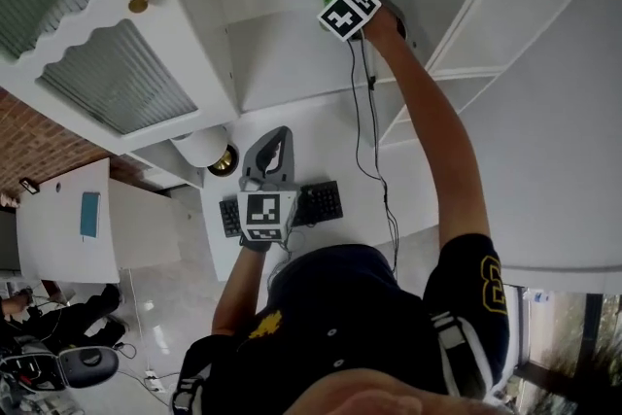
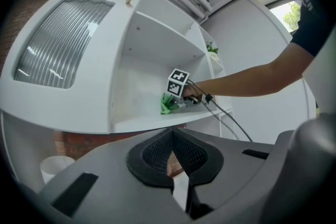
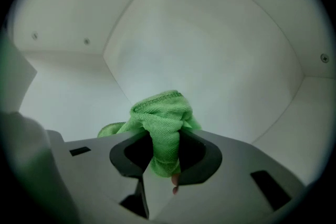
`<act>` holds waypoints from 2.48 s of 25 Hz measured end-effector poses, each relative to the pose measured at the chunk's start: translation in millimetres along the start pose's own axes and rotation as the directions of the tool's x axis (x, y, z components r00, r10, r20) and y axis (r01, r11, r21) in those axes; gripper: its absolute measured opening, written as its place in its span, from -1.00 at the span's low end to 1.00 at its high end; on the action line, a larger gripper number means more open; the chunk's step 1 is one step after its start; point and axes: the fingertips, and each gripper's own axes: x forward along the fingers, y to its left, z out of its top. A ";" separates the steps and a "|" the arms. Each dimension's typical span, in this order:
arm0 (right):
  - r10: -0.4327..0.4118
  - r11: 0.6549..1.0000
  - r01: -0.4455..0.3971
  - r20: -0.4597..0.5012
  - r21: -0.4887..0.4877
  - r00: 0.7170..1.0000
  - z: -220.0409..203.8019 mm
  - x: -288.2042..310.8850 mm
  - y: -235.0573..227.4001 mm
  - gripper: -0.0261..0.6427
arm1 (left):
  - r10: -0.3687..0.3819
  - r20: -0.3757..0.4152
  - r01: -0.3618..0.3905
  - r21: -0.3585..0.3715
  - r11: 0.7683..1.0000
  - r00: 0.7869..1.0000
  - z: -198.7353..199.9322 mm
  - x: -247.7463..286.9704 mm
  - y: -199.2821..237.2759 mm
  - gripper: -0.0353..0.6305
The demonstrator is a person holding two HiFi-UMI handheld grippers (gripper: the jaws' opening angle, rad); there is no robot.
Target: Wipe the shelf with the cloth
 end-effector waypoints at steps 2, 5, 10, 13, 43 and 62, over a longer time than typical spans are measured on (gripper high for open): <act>0.123 0.991 -0.130 0.162 0.032 0.979 41.1 -20.9 27.4 -0.61 | 0.016 0.001 -0.016 0.000 1.000 1.000 0.7 -5.8 0.9 -0.84; 0.273 0.958 -0.288 0.326 -0.004 0.905 88.9 -49.3 70.6 -0.61 | 0.029 -0.005 -0.029 0.009 1.000 1.000 0.4 -12.9 -1.0 -0.84; 0.454 0.891 -0.403 0.418 -0.210 0.787 135.0 -82.3 141.5 -0.61 | 0.079 -0.017 -0.079 -0.001 0.997 0.997 -2.7 -28.9 6.2 -0.84; 0.547 0.835 -0.452 0.396 -0.313 0.738 146.4 -89.6 180.3 -0.61 | 0.116 -0.024 -0.116 -0.003 0.993 0.993 -4.3 -38.2 14.8 -0.84; 0.516 0.849 -0.446 0.268 -0.282 0.813 114.9 -63.4 176.0 -0.63 | 0.128 -0.046 -0.129 -0.020 0.991 0.991 -16.4 -37.6 9.9 -0.84; 0.505 0.863 -0.488 0.172 -0.131 0.846 49.5 -47.8 141.3 -0.63 | 0.033 -0.047 -0.034 -0.013 0.999 0.998 -15.0 -17.3 -18.5 -0.84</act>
